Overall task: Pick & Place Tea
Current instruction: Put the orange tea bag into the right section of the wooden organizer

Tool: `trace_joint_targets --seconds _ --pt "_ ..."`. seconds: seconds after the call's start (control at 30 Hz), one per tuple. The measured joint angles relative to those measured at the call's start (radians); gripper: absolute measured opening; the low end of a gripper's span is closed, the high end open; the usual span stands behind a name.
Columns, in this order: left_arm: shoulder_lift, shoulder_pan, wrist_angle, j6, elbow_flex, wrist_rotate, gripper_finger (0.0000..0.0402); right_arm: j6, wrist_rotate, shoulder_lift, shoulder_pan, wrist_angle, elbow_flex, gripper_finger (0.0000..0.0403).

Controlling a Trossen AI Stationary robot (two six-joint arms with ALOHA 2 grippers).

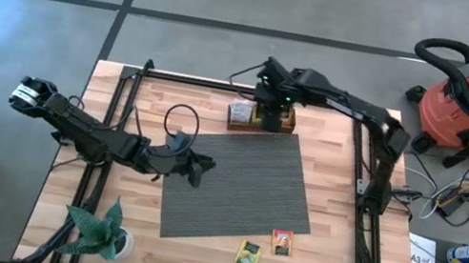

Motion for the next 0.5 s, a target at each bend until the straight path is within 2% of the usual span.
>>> trace_joint_targets --seconds 0.1,0.23,0.33,0.5 --pt "0.000 0.005 0.011 0.045 0.000 0.112 0.0124 0.123 -0.034 -0.090 0.027 -0.055 -0.050 0.0132" --pt "0.016 0.016 0.082 0.153 0.000 0.284 0.0124 0.297 -0.074 -0.245 0.101 -0.053 -0.202 0.0121" --pt "0.046 0.031 0.147 0.206 0.001 0.351 0.0124 0.478 -0.073 -0.376 0.201 -0.018 -0.352 0.0117" --pt "0.145 0.051 0.171 0.242 0.047 0.478 0.0124 0.870 -0.072 -0.551 0.429 0.061 -0.575 0.0116"
